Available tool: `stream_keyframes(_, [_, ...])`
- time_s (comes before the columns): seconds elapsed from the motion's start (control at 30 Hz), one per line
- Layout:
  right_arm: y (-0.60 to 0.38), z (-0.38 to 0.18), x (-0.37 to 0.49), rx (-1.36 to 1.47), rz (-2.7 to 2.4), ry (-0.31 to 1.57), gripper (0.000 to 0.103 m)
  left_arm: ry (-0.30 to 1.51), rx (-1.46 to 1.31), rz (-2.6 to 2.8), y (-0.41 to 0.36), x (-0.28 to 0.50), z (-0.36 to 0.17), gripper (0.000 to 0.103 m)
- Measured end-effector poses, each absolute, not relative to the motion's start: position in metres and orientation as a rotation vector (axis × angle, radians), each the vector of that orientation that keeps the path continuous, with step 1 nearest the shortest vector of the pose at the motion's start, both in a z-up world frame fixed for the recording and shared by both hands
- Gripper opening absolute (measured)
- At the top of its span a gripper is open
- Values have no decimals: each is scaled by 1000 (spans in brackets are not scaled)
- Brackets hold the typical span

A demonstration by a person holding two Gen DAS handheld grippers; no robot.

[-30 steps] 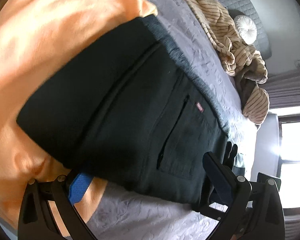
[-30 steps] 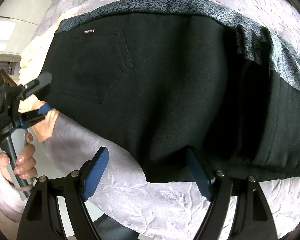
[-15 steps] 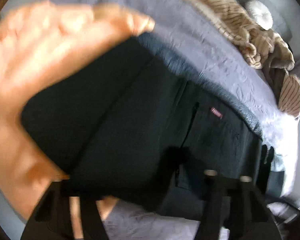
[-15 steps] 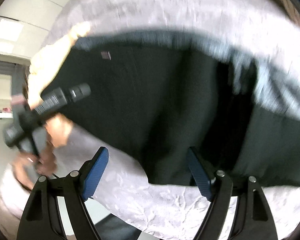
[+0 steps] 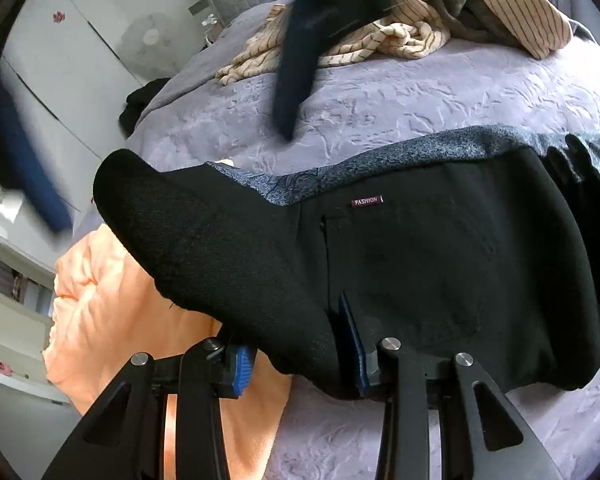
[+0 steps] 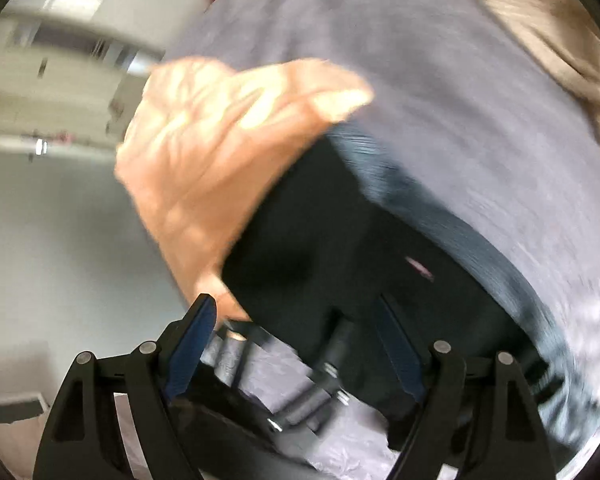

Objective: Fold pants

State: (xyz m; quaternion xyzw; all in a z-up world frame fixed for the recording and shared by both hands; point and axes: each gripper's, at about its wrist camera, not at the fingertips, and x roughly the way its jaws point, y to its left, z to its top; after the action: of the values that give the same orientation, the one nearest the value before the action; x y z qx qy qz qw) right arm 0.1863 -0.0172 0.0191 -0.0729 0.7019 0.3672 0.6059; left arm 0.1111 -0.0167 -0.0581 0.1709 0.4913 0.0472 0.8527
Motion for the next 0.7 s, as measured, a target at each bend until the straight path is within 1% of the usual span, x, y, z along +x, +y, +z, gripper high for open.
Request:
stream_keyframes(0.1, [26, 3, 185, -305, 843, 1661, 84, 1031, 358, 95, -15, 112, -57, 40])
stream_keyframes(0.23, [45, -30, 193, -408, 775, 1761, 83, 1023, 358, 91, -17, 104, -57, 40])
stream_keyframes(0.27, [42, -39, 194, -417, 760, 1794, 68, 1027, 355, 86, -16, 104, -57, 40])
stream_keyframes(0.33, [31, -44, 199, -342, 763, 1825, 25, 1033, 351, 70, -16, 103, -56, 40])
stream_keyframes(0.37, [24, -39, 203, -301, 760, 1814, 23, 1009, 365, 55, -21, 101, -51, 40])
stream_keyframes(0.5, [-19, -3, 206, -128, 813, 1707, 21, 955, 368, 10, -41, 100, -20, 40])
stream_keyframes(0.7, [-133, 54, 193, 200, 875, 1509, 21, 851, 339, -103, -96, 93, 33, 40])
